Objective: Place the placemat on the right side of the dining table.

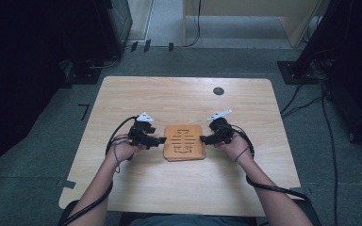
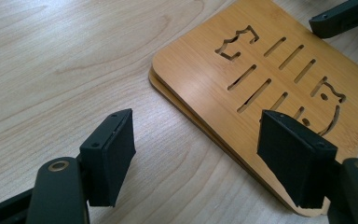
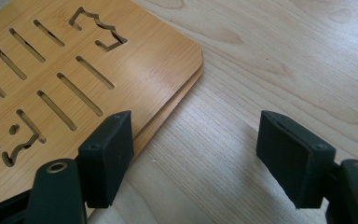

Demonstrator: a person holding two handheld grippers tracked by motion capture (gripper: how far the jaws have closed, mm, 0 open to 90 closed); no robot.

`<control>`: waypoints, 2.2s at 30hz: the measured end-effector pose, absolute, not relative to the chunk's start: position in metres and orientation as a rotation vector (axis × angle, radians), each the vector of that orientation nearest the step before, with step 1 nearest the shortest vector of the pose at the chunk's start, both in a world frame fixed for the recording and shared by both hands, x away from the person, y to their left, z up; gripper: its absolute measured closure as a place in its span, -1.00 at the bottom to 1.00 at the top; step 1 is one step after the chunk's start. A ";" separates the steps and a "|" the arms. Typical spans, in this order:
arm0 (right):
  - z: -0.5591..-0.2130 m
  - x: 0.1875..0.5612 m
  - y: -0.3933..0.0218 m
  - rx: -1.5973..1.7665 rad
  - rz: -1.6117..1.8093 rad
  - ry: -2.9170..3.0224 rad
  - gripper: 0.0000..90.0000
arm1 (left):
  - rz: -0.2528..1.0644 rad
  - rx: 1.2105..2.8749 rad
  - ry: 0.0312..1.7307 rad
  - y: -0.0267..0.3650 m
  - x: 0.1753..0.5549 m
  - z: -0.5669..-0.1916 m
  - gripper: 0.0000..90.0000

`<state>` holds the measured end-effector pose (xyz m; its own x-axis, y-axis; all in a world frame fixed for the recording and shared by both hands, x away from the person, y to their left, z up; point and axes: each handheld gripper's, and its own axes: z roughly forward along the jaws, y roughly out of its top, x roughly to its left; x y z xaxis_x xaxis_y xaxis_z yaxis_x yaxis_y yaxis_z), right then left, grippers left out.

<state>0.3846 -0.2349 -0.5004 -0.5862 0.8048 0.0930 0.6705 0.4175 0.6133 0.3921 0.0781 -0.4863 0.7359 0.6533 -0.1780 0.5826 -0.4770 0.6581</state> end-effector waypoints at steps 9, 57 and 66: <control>-0.501 0.387 -0.233 1.301 0.910 2.453 -0.40 | 0.128 2.212 0.922 0.078 0.390 -0.486 -0.33; -0.505 0.393 -0.201 1.297 0.926 2.407 -0.67 | 0.116 2.249 0.872 0.068 0.381 -0.490 -0.35; -0.506 0.392 -0.195 1.270 0.931 2.428 -0.68 | 0.118 2.248 0.877 0.068 0.381 -0.491 -0.36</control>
